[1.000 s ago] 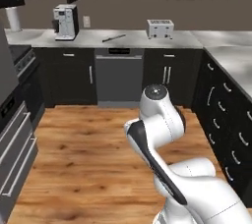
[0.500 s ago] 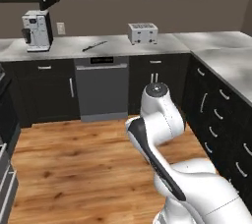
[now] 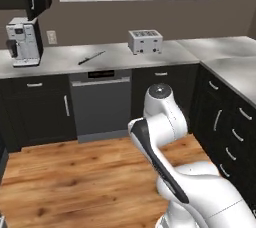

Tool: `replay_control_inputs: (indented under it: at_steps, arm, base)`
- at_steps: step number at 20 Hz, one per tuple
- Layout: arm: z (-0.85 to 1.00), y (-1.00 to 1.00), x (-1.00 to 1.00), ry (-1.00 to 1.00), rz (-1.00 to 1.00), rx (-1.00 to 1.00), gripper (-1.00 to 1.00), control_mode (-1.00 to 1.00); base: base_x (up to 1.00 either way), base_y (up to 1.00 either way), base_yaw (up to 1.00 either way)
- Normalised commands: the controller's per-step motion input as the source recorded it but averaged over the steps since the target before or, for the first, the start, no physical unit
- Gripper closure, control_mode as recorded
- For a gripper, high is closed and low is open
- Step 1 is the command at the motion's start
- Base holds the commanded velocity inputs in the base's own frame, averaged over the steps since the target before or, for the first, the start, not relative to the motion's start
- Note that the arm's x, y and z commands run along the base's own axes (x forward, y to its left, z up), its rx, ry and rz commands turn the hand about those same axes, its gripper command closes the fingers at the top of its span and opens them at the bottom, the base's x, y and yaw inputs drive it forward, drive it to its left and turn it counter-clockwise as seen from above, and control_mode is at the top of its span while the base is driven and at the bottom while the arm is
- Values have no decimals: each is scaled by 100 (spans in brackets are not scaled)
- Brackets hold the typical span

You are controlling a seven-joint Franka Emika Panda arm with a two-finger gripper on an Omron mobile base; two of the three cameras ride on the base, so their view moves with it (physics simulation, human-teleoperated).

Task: Move the cutting board and knife to the sink. Then move spray from the cabinet to the counter.

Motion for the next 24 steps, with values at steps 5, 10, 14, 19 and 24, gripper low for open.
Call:
replay_control_inputs:
  at_steps: [5, 10, 14, 19, 24]
  arm:
    - [0, 0, 0, 0, 0, 0, -100, 100]
    - [0, 0, 0, 0, 0, 0, -100, 100]
    - [0, 0, 0, 0, 0, 0, -100, 100]
    - [0, 0, 0, 0, 0, 0, -100, 100]
    - [0, 0, 0, 0, 0, 0, -100, 100]
  base:
    - [91, 26, -7]
    - [91, 26, -5]
    - [92, 26, -4]
    - [90, 35, 0]
    - [81, 49, -1]
